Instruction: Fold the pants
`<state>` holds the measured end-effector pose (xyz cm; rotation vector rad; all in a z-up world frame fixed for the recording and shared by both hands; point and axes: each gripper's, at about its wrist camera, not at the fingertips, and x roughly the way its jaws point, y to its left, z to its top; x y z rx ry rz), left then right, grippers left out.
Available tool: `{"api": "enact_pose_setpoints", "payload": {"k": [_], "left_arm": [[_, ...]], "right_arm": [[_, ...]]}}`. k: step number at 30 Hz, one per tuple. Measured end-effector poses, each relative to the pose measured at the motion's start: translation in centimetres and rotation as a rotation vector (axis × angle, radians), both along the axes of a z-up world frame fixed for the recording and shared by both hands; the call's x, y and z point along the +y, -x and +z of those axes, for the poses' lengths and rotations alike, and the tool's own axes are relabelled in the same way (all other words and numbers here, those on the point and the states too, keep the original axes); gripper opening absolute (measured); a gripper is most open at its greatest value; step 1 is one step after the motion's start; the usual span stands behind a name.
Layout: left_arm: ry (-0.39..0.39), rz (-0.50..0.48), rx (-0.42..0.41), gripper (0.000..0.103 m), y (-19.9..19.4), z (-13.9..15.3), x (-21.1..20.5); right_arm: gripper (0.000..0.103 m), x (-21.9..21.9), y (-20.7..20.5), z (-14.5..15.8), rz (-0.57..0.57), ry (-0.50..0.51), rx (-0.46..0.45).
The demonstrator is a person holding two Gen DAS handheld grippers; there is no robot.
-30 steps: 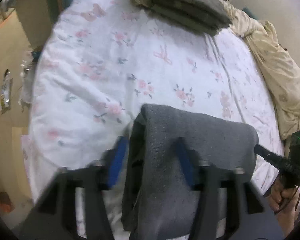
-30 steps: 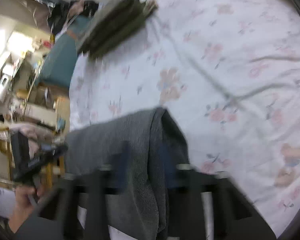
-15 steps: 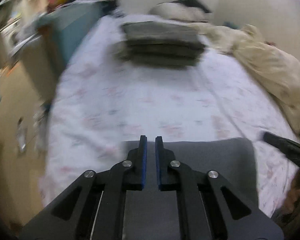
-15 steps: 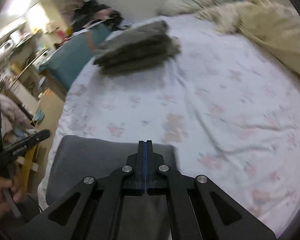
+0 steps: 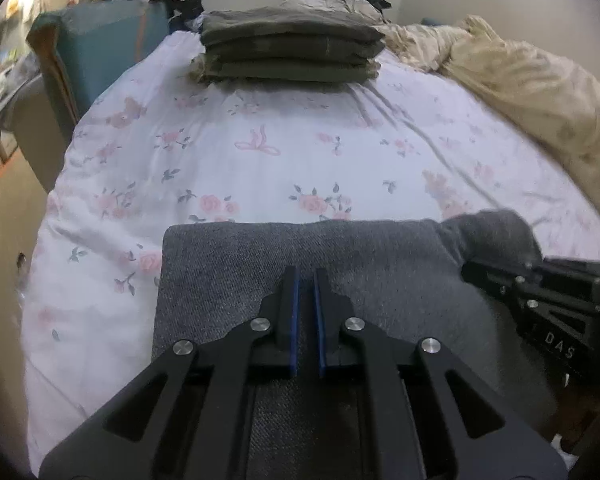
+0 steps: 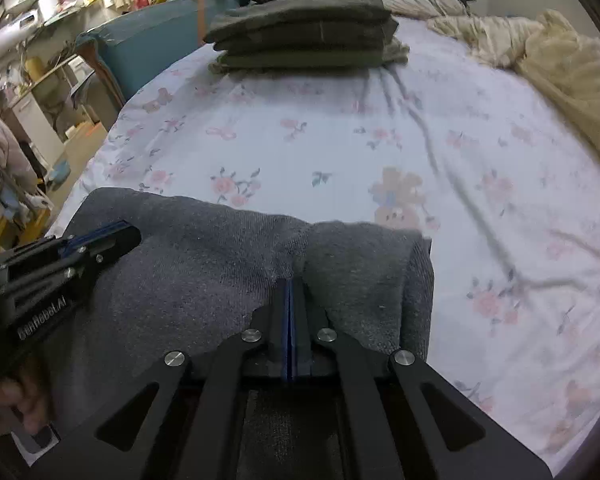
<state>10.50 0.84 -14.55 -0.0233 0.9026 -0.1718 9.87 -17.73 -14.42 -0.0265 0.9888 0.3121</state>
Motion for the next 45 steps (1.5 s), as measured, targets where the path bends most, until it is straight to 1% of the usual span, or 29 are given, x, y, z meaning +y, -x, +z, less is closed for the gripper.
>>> {"api": "enact_pose_setpoints", "payload": {"k": [1,2,3,5,6,7,8,10,11,13,15,16,18,19,21,22,24,26,27,29,30,32,34,36,39,41,42,43,45], "left_arm": [[0.003,0.006,0.010,0.007,-0.2,0.0,0.0],[-0.007,0.005,0.017,0.007,-0.4,0.2,-0.1],[-0.009,0.005,0.021,0.007,-0.4,0.5,-0.1],[-0.001,0.019,0.031,0.007,-0.5,1.5,0.1],[0.061,0.055,0.046,0.006,-0.5,2.3,0.8],[0.108,0.079,0.039,0.006,-0.4,3.1,1.4],[0.137,0.100,0.001,0.006,-0.2,4.0,1.9],[0.127,0.106,-0.054,0.006,-0.2,4.8,2.4],[0.125,0.109,-0.050,0.006,-0.6,4.6,2.6],[0.131,0.133,0.016,0.006,-1.7,3.1,3.4],[0.137,0.143,0.069,0.006,-2.1,1.4,4.0],[0.149,0.145,0.073,0.006,-2.0,0.9,4.2],[0.168,0.155,0.088,0.006,-2.2,0.4,4.3],[0.162,0.156,0.093,0.006,-2.3,0.3,4.3],[0.155,0.158,0.096,0.006,-2.3,-0.2,4.4],[0.160,0.157,0.095,0.006,-2.1,-0.3,4.4],[0.137,0.157,0.080,0.006,-1.9,0.4,4.1],[0.136,0.159,0.070,0.006,-1.7,1.0,4.0],[0.134,0.152,0.071,0.006,-1.6,1.1,3.9],[0.127,0.142,0.069,0.006,-1.5,1.0,3.9],[0.126,0.136,0.066,0.006,-1.4,0.9,4.0],[0.137,0.136,0.067,0.006,-1.4,0.7,4.2],[0.139,0.137,0.069,0.006,-1.4,0.6,4.2],[0.136,0.133,0.066,0.006,-1.4,0.5,4.1],[0.126,0.129,0.055,0.006,-1.2,0.2,4.0],[0.134,0.129,0.058,0.006,-1.2,0.1,4.0],[0.132,0.127,0.058,0.006,-1.2,0.0,3.9],[0.119,0.122,0.060,0.006,-1.2,-0.1,3.7],[0.096,0.115,0.076,0.006,-1.6,0.1,3.3]], "right_arm": [[0.000,0.5,0.1,0.0,0.018,0.042,-0.016],[0.000,0.6,0.0,0.3,0.019,0.051,-0.012],[0.000,0.2,-0.2,0.8,0.010,0.025,0.001],[0.000,-1.5,-0.2,1.9,-0.027,-0.086,0.025],[0.000,-2.6,-0.1,2.5,-0.062,-0.141,0.031],[0.000,-3.7,0.0,3.2,-0.097,-0.178,0.025],[0.000,-4.7,0.0,4.0,-0.122,-0.195,0.007],[0.002,-5.5,-0.5,4.8,-0.145,-0.203,-0.012],[0.002,-5.6,-0.9,4.9,-0.147,-0.204,-0.015],[0.002,-5.5,-1.7,4.5,-0.163,-0.195,-0.010],[0.000,-5.3,-2.6,2.8,-0.182,-0.148,0.040],[0.000,-5.4,-2.8,2.2,-0.190,-0.131,0.045],[0.000,-5.5,-3.1,1.2,-0.219,-0.047,0.049],[0.000,-5.6,-3.2,0.6,-0.233,-0.019,0.061],[0.000,-6.2,-3.7,-1.3,-0.255,-0.010,0.144],[0.000,-6.7,-3.6,-2.5,-0.251,-0.042,0.198],[0.000,-7.3,-3.2,-0.5,-0.282,-0.031,0.109],[0.000,-8.3,-2.8,2.7,-0.319,-0.070,0.009],[0.000,-8.7,-2.6,4.8,-0.314,-0.120,-0.038],[0.000,-8.2,-2.9,6.7,-0.247,-0.162,-0.059],[0.000,-7.3,-3.1,6.7,-0.209,-0.152,-0.043],[0.000,-5.5,-3.4,5.7,-0.152,-0.126,-0.011],[0.000,-3.7,-3.5,3.7,-0.125,-0.042,0.013],[0.000,-2.6,-2.9,1.8,-0.136,0.045,-0.017],[0.000,-1.0,-1.9,0.5,-0.129,0.156,-0.065],[0.000,-1.3,-2.0,-0.1,-0.138,0.143,-0.054],[0.000,-2.1,-2.5,-0.6,-0.152,0.095,-0.017],[0.000,-2.5,-2.6,-0.7,-0.149,0.076,-0.002],[0.000,-2.5,-2.9,-0.6,-0.118,0.078,0.007]]}}
